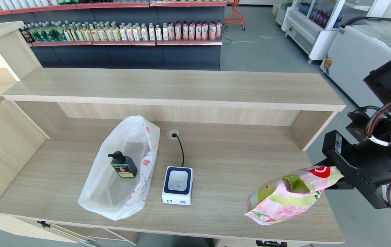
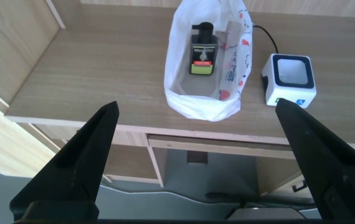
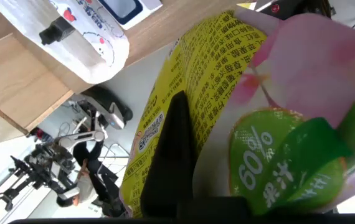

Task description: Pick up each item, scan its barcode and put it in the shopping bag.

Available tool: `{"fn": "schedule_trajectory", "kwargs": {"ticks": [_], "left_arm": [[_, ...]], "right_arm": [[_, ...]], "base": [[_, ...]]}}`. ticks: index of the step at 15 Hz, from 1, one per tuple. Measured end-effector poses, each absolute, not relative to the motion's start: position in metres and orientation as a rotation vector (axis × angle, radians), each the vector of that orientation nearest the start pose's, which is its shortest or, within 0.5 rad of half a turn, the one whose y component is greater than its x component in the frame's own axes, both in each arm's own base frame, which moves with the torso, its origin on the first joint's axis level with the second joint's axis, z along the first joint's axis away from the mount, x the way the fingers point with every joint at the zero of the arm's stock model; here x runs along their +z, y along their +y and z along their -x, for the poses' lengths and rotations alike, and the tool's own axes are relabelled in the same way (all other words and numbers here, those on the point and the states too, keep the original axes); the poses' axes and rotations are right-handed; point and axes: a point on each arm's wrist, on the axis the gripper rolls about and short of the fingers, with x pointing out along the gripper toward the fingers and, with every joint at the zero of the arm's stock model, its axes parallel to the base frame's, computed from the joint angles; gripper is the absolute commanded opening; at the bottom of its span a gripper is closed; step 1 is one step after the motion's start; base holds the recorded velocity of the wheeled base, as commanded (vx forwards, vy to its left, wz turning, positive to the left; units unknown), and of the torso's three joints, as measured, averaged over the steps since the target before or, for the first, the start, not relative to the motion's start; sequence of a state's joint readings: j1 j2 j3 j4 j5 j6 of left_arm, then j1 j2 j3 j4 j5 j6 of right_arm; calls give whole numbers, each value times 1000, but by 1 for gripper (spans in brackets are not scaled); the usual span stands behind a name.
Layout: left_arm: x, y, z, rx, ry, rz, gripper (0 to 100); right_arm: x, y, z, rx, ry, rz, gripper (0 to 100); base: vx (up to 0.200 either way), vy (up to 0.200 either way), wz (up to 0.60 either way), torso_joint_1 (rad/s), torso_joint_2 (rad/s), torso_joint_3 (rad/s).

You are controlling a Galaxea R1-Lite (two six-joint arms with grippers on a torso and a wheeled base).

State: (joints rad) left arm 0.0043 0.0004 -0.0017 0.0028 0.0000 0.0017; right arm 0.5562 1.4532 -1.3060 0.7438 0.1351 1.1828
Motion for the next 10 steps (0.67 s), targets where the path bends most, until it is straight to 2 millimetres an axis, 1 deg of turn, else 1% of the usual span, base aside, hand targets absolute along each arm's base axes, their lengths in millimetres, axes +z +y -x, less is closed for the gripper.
{"fn": "schedule_trajectory", "kwargs": {"ticks": [6,10], "left_arm": [[76,0,23,4,1,-3,100],[76,0,23,4,2,-3,100]], "right_arm": [[266,118,-178,44,1142,-859,0],[267,116,-175,47,1139,-858,0]], "base": [[0,0,0,0,0,0],[0,200,0,2,4,5]]}}
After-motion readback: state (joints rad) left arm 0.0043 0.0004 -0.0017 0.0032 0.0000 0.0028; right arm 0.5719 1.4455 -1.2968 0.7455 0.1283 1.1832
